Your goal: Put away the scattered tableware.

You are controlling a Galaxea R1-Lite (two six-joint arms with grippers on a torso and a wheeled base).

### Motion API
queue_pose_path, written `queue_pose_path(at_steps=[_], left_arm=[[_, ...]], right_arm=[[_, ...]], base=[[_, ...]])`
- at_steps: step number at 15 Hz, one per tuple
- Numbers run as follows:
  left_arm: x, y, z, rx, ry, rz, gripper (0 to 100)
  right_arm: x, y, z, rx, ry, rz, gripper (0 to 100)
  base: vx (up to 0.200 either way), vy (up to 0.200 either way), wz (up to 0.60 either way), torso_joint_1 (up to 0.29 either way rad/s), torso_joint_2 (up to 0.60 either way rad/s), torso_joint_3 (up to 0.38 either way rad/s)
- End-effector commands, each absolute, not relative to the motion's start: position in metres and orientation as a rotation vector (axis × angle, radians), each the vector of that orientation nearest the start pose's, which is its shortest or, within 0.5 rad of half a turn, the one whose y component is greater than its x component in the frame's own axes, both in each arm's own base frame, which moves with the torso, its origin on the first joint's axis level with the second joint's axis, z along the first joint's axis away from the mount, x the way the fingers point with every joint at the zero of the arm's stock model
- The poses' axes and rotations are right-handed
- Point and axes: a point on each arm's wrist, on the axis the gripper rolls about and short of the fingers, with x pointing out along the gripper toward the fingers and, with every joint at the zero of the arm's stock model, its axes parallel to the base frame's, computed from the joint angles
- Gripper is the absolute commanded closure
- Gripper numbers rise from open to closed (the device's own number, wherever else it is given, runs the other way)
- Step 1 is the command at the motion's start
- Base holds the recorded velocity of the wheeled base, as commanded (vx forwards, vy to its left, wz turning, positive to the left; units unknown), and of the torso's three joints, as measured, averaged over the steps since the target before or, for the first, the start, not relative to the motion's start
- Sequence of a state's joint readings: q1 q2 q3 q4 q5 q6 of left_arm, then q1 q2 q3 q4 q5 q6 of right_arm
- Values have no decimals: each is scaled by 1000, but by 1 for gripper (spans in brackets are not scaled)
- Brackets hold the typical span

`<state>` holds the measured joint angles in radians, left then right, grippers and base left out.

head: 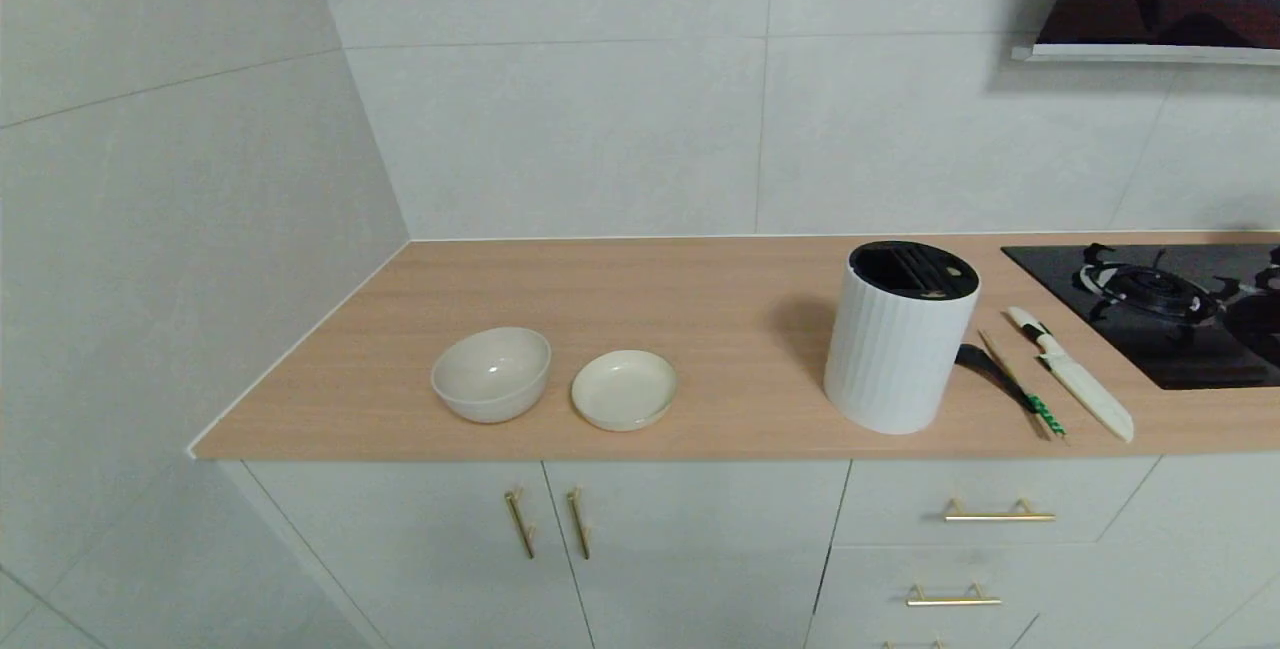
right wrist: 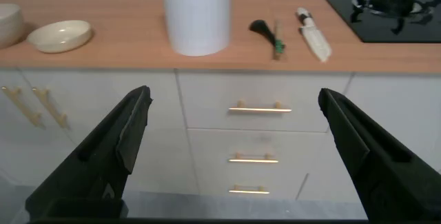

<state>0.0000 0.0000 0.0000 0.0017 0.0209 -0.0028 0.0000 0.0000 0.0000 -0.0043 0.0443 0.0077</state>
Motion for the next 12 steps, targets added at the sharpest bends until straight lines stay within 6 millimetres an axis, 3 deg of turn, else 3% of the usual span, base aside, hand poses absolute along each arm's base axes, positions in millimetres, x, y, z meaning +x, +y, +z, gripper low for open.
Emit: queue_pose_path(at_steps=[1,12], left_arm=[[-23,0,75,-3,2,21,0],[-23,0,75,-3,2,21,0]], right_arm=[[-23,1,76,8,-4,45,0],[-23,1,76,8,-4,45,0]], base=[[0,200,0,2,-12,2],[0,200,0,2,3,2]])
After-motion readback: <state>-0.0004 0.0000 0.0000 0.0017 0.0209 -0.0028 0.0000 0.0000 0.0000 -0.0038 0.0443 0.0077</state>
